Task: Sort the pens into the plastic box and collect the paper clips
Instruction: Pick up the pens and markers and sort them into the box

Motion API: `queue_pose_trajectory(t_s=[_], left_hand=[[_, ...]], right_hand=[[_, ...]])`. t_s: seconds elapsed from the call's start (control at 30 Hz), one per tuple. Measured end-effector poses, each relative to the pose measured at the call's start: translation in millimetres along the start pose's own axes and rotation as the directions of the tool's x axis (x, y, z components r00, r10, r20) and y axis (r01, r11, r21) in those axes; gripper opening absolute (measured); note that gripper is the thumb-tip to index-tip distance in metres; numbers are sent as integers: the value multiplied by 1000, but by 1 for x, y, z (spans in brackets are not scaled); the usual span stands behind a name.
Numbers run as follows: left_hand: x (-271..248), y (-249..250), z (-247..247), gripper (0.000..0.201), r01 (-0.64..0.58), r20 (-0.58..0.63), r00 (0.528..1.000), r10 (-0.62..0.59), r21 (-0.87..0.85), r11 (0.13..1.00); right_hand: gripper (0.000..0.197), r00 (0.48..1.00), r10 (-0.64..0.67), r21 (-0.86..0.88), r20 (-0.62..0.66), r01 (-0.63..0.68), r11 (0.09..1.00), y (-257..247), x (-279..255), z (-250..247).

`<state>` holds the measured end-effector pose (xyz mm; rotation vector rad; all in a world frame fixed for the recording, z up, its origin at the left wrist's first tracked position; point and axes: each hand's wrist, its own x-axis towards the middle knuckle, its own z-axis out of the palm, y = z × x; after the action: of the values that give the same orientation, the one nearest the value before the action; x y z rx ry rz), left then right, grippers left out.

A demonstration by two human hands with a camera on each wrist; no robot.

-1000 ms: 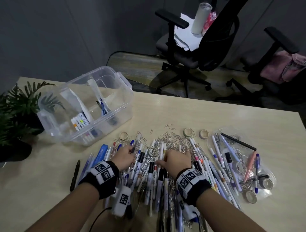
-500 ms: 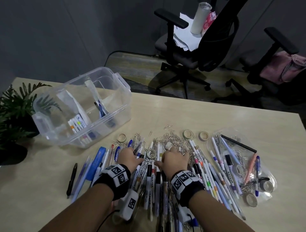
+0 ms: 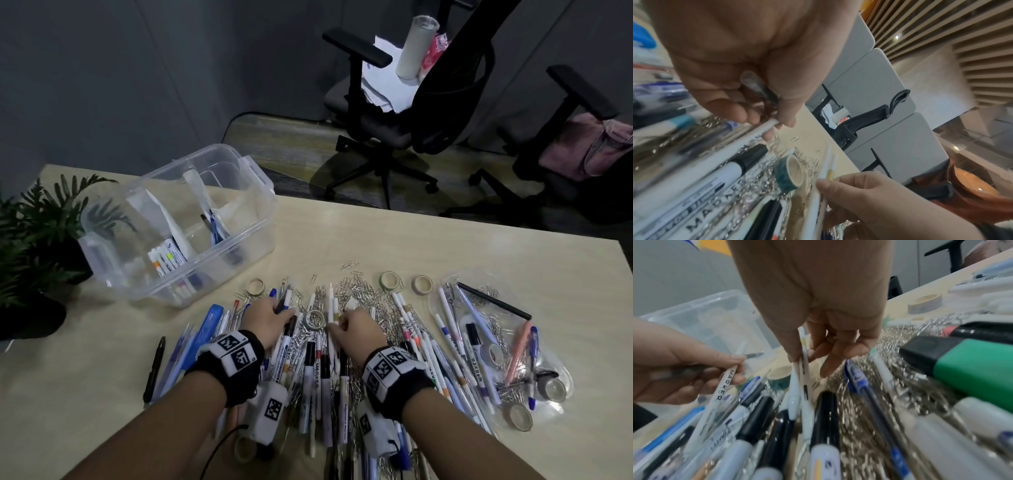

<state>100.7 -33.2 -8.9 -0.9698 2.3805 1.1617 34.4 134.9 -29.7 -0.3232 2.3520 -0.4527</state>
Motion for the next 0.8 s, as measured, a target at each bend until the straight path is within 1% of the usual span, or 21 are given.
queue_pose_trajectory(t_s=[0.1, 0.23, 0.3, 0.37, 0.47, 0.53, 0.6, 0.7, 0.8], left_hand=[[-4, 2, -10, 23, -39, 29, 999, 42, -104, 994], [-19, 12, -22, 20, -75, 41, 995, 87, -239, 968], [-28, 16, -25, 21, -37, 88, 993, 75, -371, 928], [-36, 18, -28, 20, -18, 140, 985, 100, -497, 868], [-45, 21, -34, 14, -109, 133, 972, 194, -476, 873], [-53, 24, -38, 15, -129, 129, 966, 223, -507, 852], [-60, 27, -43, 24, -130, 122, 964, 237, -560, 818], [-69, 30, -48, 15, -161, 89, 962, 258, -578, 800], [-75, 31, -52, 16, -150, 39, 973, 229, -643, 751]], right_hand=[[31, 999, -32, 191, -23, 36, 981, 1, -6, -16], [20, 990, -122, 302, -70, 138, 943, 0, -24, -40], [15, 983, -156, 358, -92, 179, 916, -3, -35, -48], [11, 978, -180, 416, -105, 208, 885, -8, -44, -54], [8, 977, -183, 504, -109, 213, 837, -17, -58, -61], [9, 975, -198, 511, -102, 222, 831, -24, -65, -66], [15, 969, -221, 488, -112, 247, 837, -31, -72, -70], [21, 962, -243, 465, -124, 273, 842, -42, -80, -72], [34, 945, -270, 430, -185, 325, 842, -52, -87, -72]])
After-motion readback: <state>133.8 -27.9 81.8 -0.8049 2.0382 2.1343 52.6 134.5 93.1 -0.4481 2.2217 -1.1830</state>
